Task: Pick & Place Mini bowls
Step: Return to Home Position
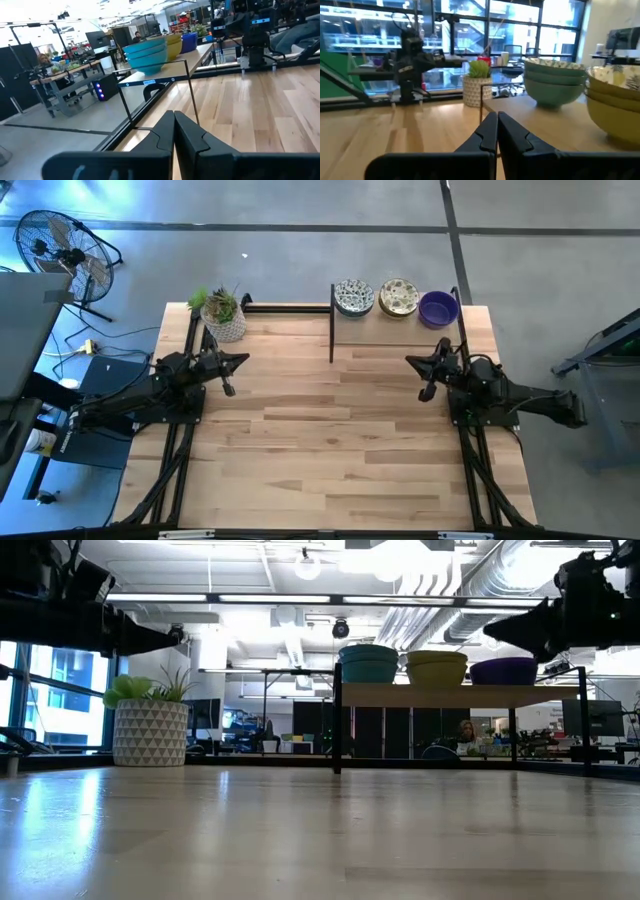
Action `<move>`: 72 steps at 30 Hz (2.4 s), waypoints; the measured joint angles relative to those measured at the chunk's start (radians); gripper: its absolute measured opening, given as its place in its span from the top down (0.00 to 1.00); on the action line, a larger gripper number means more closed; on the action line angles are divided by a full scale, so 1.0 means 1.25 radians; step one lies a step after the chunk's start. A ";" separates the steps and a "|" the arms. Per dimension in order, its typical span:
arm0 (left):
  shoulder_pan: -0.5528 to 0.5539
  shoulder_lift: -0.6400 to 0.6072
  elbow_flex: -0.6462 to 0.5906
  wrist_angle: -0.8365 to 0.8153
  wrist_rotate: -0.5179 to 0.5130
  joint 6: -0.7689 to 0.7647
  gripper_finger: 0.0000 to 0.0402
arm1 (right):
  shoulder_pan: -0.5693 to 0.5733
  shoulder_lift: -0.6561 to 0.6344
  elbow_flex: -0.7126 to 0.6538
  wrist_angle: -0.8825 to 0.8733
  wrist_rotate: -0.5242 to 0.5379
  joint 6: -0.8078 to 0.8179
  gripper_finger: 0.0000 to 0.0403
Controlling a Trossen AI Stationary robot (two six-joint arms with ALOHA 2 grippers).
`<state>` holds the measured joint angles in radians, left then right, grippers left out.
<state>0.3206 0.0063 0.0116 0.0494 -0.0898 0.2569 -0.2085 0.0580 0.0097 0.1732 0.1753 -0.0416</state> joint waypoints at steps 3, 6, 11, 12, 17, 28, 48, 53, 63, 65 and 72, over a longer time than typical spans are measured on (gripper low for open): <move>0.000 0.000 0.000 0.000 -0.001 0.000 1.00 | 0.000 -0.045 0.000 -0.023 -0.025 0.002 1.00; 0.000 0.000 0.000 -0.001 -0.005 0.000 1.00 | -0.001 -0.043 0.000 -0.014 -0.039 -0.014 1.00; 0.000 0.000 0.000 -0.018 -0.017 -0.026 1.00 | -0.017 -0.045 0.000 -0.092 -0.009 0.050 1.00; 0.000 0.000 0.000 -0.015 -0.021 -0.037 1.00 | -0.017 -0.044 0.000 -0.094 -0.010 0.058 1.00; 0.000 0.000 0.000 -0.013 -0.045 -0.082 1.00 | -0.017 -0.043 0.000 -0.088 -0.001 0.069 1.00; 0.000 0.000 0.000 -0.019 -0.006 -0.180 1.00 | -0.017 -0.036 -0.001 -0.094 -0.035 0.069 1.00; 0.000 0.000 0.000 -0.027 0.027 -0.078 1.00 | -0.017 -0.036 -0.001 -0.094 -0.035 0.069 1.00; 0.000 0.000 0.000 -0.027 0.027 -0.077 1.00 | -0.017 -0.036 -0.001 -0.094 -0.035 0.069 1.00; 0.000 0.000 0.000 -0.026 0.027 -0.078 1.00 | -0.017 -0.036 -0.001 -0.094 -0.035 0.069 1.00; 0.000 0.000 0.000 -0.026 0.027 -0.077 1.00 | -0.017 -0.036 -0.001 -0.094 -0.035 0.069 1.00; 0.000 0.000 0.000 -0.026 0.027 -0.078 1.00 | -0.017 -0.036 -0.001 -0.094 -0.035 0.069 1.00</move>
<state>0.3202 0.0063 0.0116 0.0166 -0.0563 0.1600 -0.2302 0.0135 0.0086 0.0555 0.1318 0.0448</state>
